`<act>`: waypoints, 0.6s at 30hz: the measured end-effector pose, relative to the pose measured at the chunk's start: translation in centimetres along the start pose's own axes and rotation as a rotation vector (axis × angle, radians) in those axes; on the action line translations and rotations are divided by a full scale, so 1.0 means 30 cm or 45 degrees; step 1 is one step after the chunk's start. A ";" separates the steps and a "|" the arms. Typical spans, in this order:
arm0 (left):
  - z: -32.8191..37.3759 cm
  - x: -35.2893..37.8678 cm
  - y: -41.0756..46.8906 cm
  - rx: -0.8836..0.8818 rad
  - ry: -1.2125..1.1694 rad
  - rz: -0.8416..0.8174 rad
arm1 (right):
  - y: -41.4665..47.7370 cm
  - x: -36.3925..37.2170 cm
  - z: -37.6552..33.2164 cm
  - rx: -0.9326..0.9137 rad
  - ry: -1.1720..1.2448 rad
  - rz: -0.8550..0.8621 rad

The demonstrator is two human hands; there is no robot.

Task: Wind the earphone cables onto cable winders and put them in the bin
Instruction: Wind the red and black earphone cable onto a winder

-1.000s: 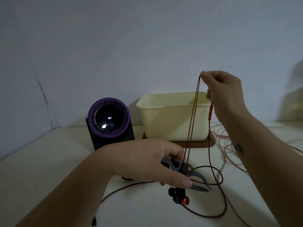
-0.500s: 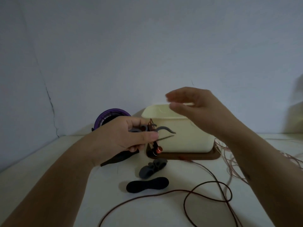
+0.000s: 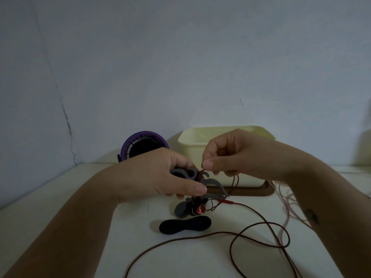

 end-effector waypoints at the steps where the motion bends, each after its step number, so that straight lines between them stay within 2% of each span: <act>1: -0.001 0.006 0.003 -0.005 0.018 -0.012 | -0.006 -0.007 -0.011 -0.016 -0.040 0.031; 7: 0.004 0.032 0.017 0.007 -0.005 -0.029 | -0.002 0.010 -0.047 -0.166 -0.033 0.122; 12: 0.006 0.015 0.010 0.043 -0.011 0.030 | 0.019 -0.008 -0.007 -0.116 0.032 0.166; 18: 0.034 0.002 0.004 0.081 -0.052 0.107 | 0.039 -0.016 0.035 -0.154 0.392 0.055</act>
Point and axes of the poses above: each hand's wrist, its own y-axis towards the middle knuckle, its own x-axis out of the palm, z = x × y, the point moved 5 cm from there along y, towards the middle knuckle, and after that the axes turned 6 degrees about x, right-handed, at the moved point
